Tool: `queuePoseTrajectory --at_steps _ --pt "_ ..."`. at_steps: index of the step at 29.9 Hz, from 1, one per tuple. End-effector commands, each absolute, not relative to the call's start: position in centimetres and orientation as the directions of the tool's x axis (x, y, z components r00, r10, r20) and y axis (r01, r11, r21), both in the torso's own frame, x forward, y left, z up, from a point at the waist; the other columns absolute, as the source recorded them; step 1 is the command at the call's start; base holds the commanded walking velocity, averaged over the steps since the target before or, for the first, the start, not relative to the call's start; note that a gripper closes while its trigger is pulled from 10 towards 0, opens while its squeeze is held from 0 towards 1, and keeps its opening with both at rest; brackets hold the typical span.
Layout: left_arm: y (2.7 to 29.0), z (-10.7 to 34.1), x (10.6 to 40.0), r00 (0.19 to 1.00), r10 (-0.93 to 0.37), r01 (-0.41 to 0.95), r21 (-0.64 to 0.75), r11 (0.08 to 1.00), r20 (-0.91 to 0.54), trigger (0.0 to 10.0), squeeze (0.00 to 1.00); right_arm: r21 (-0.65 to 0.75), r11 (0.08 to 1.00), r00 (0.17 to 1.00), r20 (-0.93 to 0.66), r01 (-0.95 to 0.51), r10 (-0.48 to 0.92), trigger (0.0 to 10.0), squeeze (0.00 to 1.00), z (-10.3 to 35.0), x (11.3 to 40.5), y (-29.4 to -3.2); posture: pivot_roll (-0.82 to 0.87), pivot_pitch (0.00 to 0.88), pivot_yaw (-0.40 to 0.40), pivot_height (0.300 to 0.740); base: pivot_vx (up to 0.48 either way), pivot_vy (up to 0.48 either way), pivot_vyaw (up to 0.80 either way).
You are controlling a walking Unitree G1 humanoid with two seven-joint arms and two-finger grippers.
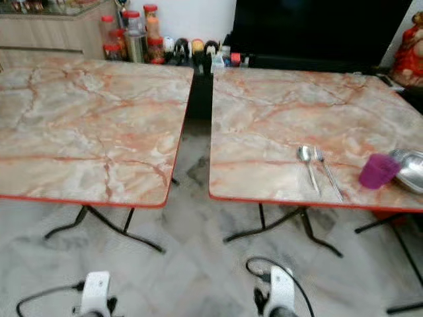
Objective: Setting the table
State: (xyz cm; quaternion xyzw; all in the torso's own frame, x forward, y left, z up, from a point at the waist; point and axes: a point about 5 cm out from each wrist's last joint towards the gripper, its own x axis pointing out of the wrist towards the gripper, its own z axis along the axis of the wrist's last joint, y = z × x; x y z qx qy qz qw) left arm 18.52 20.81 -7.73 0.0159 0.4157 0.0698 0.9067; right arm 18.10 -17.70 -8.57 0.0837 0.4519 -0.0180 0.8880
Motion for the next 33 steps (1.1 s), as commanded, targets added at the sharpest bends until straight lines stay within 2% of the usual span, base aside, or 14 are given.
queuePoseTrajectory --at_steps 1,7,23,33 --pt "19.8 -8.1 18.3 0.632 0.115 -0.097 0.068 0.993 -0.767 10.0 0.0 0.114 0.986 0.595 -0.804 0.124 0.018 10.0 0.0 -8.5 18.1 -18.7 0.1 0.0 -0.06 0.74 0.0 -0.435 0.0" --pt "19.9 -8.1 18.2 0.628 0.117 -0.099 0.07 0.993 -0.769 10.0 0.0 0.118 0.985 0.598 -0.801 0.125 0.02 10.0 0.0 -8.4 18.1 -18.6 0.1 0.0 -0.06 0.74 0.0 -0.429 0.0" --pt "20.5 -8.2 17.7 0.615 0.146 -0.142 0.073 0.987 -0.775 10.0 0.0 0.106 0.987 0.6 -0.8 0.117 0.015 10.0 0.0 -8.4 18.2 -18.8 0.11 0.0 -0.073 0.74 0.323 -0.345 0.0" --pt "20.4 -8.6 17.0 0.6 0.134 -0.134 0.066 0.989 -0.788 10.0 0.0 0.11 0.983 0.599 -0.801 0.147 0.0 10.0 0.0 -8.5 17.9 -19.0 0.07 0.0 -0.049 0.74 0.034 0.0 0.0"
